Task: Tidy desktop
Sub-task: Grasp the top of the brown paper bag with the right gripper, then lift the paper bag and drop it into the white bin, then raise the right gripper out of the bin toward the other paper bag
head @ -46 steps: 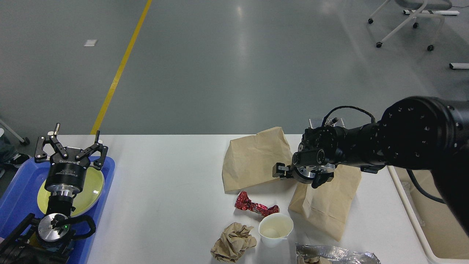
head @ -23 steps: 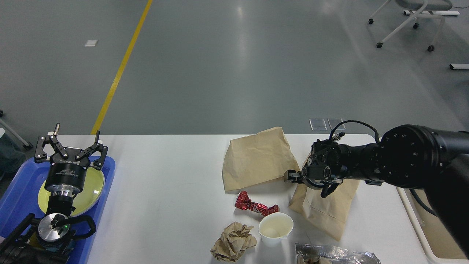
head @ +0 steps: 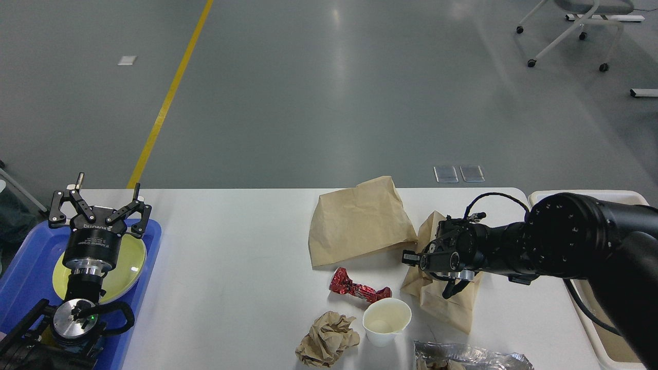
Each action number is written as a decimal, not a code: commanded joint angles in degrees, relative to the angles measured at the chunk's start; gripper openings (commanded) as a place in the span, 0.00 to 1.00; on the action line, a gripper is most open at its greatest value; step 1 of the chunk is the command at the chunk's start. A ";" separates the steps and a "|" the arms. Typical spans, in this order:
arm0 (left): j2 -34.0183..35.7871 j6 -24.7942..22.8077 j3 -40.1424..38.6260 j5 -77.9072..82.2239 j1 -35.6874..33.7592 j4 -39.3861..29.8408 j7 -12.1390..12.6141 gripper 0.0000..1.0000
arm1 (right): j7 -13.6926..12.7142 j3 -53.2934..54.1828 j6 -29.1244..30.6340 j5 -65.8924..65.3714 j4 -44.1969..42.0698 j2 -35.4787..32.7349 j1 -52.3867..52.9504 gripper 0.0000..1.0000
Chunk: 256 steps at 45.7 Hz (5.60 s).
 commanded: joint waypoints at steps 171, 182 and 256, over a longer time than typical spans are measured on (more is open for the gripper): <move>0.00 0.00 0.00 0.04 0.00 0.00 0.00 0.96 | 0.81 9.15 -10.38 0.60 -39.28 -22.81 -33.33 0.78; 0.00 0.00 0.00 0.05 0.00 0.00 0.00 0.96 | 0.81 9.24 -10.65 0.51 -38.49 -22.99 -33.15 1.00; 0.00 0.00 0.00 0.04 0.00 0.00 0.00 0.96 | 0.46 -2.36 48.15 2.80 38.24 -14.03 73.73 1.00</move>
